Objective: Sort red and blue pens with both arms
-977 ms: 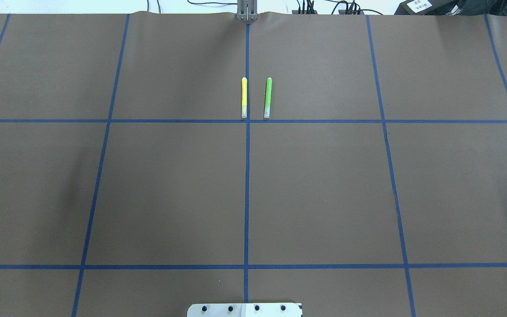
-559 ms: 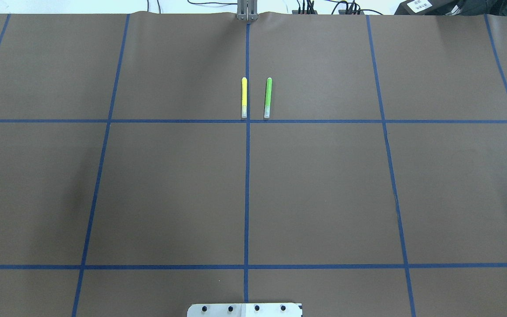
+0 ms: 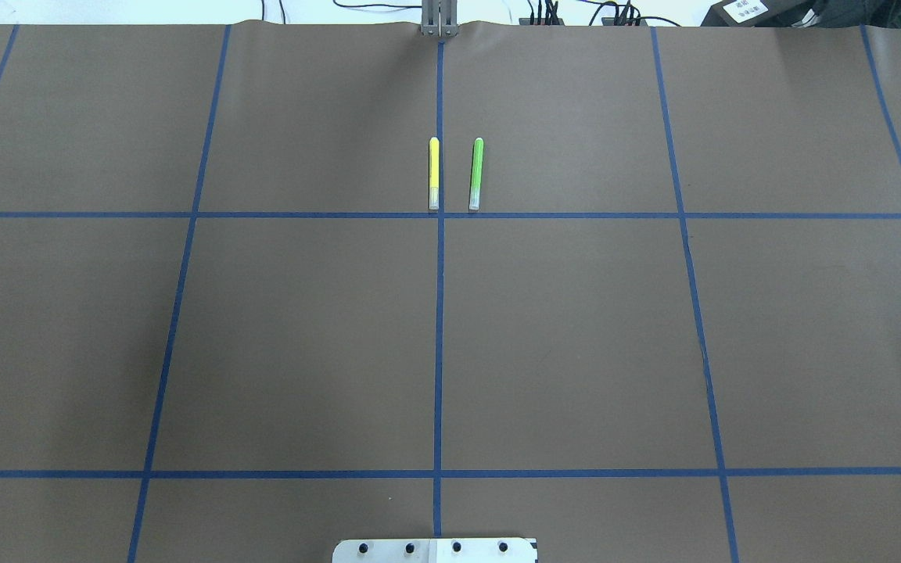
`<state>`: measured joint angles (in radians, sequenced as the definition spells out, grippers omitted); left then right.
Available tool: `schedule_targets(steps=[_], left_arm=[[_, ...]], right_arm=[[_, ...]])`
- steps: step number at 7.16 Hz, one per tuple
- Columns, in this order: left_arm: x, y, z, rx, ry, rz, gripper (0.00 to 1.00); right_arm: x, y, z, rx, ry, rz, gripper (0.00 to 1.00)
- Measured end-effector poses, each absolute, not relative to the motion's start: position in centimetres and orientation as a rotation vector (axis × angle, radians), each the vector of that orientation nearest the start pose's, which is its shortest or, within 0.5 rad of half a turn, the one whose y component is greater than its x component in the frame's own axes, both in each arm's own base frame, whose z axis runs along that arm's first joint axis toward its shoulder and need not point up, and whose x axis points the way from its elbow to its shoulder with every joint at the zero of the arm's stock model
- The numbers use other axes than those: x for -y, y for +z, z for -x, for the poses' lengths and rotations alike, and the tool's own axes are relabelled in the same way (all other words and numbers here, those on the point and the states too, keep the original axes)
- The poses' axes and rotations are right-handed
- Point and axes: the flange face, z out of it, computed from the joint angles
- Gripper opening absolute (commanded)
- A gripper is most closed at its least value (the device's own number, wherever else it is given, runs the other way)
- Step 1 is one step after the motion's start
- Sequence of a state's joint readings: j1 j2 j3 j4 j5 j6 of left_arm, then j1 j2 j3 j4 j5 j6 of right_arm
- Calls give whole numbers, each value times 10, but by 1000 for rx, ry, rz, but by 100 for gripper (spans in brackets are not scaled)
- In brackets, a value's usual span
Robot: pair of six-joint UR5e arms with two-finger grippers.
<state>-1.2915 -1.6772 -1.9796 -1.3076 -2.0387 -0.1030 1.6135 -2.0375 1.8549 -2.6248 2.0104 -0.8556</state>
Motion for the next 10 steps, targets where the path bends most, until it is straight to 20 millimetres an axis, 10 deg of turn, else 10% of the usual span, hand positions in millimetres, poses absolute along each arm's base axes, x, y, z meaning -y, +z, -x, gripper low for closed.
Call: schedule_targets(steps=[10], left_arm=[[498, 433, -50, -512, 238, -198, 0]], right_arm=[[118, 782, -91, 935, -307, 1035, 0]])
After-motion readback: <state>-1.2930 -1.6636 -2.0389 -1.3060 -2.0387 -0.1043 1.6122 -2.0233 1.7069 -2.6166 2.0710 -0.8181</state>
